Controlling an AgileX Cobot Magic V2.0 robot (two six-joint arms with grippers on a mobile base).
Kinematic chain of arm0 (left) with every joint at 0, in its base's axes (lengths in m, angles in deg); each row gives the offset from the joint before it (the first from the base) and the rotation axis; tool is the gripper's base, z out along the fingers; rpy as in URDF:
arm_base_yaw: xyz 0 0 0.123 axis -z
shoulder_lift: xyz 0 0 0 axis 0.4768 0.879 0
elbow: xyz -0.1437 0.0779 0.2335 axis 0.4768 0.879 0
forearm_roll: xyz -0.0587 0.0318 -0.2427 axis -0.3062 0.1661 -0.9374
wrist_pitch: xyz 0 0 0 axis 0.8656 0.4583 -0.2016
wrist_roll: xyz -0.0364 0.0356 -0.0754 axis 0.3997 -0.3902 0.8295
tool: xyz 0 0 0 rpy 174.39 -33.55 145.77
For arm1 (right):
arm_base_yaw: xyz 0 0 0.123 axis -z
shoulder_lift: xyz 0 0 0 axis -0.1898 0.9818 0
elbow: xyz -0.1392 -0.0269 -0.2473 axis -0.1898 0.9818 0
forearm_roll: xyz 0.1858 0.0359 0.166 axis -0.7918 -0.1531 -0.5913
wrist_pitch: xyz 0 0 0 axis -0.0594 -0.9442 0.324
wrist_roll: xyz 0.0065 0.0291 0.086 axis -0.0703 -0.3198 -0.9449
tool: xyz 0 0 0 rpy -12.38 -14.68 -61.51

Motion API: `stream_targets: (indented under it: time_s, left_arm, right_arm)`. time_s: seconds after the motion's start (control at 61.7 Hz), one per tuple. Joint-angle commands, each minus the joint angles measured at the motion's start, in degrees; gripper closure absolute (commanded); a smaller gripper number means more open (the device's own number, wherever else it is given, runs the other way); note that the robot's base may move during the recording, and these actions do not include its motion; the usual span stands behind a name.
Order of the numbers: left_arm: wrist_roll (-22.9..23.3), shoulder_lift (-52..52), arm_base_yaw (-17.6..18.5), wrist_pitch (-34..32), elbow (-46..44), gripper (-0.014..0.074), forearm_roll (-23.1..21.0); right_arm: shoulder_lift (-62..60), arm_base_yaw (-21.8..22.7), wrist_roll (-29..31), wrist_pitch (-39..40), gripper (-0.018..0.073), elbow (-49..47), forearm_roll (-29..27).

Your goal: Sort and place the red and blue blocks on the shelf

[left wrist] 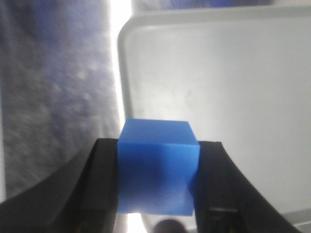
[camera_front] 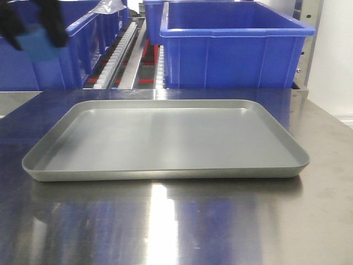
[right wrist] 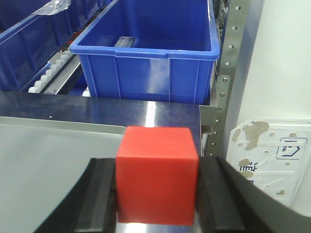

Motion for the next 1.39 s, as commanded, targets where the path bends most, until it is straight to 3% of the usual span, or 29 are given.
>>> stream_targets:
  time_s: [0.0,0.081,0.146,0.308,0.47,0.599,0.972,1.15,1.377]
  left_arm:
    - [-6.79,-8.39,-1.96,-11.33,5.68,0.0472,-1.08]
    - [-12.47,-13.24,-3.38,-19.4,12.36,0.0472,-1.28]
    - [-14.13,-17.06,-4.35,-25.02,16.61,0.0472,-2.55]
    - [-14.35,-26.01,-8.28,-37.57,26.55,0.0472,-5.24]
    - [-14.35,-35.07,-12.54,-43.98,34.76,0.0472,-5.24]
    - [-14.35,-42.24,-14.48,-46.53,39.26,0.0472,-5.11]
    - [-14.35,-60.86,-14.51,-45.78,43.56,0.0472,-4.46]
    - [-14.35,-63.99,-14.51,-45.78,43.56,0.0472,-1.02]
    - [-14.35,-63.99,-14.51,-45.78,44.2,0.0472,-1.01]
  right_arm:
    - [0.19,0.33,0.39,5.01,0.0182,-1.62,0.62]
    - [0.19,0.33,0.39,5.01,0.0182,-1.62,0.62]
    - [0.19,0.33,0.39,5.01,0.0182,-1.62,0.62]
    - [0.19,0.33,0.39,5.01,0.0182,-1.62,0.62]
    - [0.19,0.33,0.39,5.01,0.0182,-1.62,0.62]
    - [0.19,0.33,0.39,5.01,0.0182,-1.62,0.62]
    - [0.19,0.33,0.39,5.01,0.0182,-1.62,0.62]
    - [0.19,0.33,0.39,5.01,0.0182,-1.62,0.62]
    - [0.19,0.33,0.39,5.01,0.0182,-1.62,0.62]
